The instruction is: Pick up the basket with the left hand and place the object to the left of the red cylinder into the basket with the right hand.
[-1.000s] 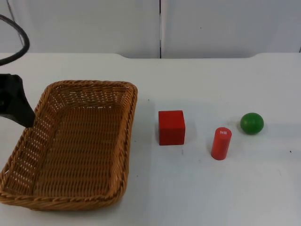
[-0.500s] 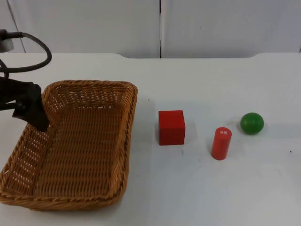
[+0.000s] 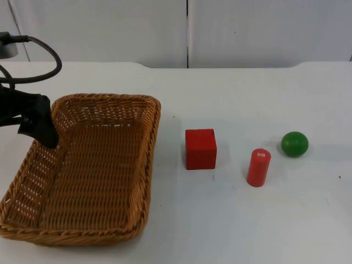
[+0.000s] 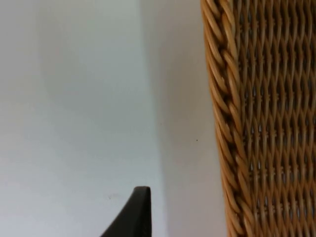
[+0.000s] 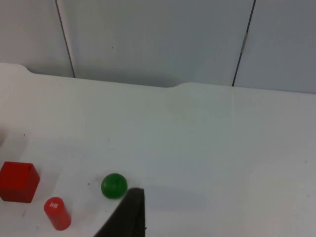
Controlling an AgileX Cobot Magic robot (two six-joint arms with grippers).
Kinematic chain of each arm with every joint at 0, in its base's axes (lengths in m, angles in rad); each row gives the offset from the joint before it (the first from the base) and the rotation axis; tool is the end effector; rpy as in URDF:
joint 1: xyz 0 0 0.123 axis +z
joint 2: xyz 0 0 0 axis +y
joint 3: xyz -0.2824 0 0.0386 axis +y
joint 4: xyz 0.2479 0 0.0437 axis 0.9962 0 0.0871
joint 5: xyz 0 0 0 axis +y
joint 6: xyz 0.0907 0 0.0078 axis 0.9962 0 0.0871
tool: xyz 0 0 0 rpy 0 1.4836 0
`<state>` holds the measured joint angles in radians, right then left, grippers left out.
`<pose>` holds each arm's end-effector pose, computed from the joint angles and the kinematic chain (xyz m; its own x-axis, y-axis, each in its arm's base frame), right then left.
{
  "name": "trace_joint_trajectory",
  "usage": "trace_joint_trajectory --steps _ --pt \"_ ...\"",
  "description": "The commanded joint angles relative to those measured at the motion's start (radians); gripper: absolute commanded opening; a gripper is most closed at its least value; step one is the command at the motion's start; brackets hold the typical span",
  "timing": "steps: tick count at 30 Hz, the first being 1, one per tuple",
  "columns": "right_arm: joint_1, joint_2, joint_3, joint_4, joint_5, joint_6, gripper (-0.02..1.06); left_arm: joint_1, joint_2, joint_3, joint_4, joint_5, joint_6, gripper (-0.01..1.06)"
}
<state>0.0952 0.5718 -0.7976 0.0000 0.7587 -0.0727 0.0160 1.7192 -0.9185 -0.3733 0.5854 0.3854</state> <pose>0.0969 0.0093 0.3670 -0.4211 -0.1132 -0.8999 -0.1260 0.9899 -0.0655 0.3107 -0.0134 0.1640 -0.9485 0.0532 -0.3123 0.1112 0.9790 -0.1709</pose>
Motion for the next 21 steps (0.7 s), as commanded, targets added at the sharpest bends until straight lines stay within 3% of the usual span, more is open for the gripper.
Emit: trace_joint_trajectory --steps 1,9,21 --pt "-0.004 0.03 -0.029 0.0 0.01 -0.007 1.05 -0.006 -0.002 -0.005 -0.013 0.004 0.006 1.05" --pt "-0.004 0.194 -0.157 0.007 0.023 -0.007 1.05 -0.006 0.01 -0.005 -0.011 -0.027 0.013 1.05" --pt "-0.004 0.274 -0.182 0.009 0.028 -0.018 1.05 -0.003 0.112 -0.087 -0.006 -0.019 0.038 1.05"
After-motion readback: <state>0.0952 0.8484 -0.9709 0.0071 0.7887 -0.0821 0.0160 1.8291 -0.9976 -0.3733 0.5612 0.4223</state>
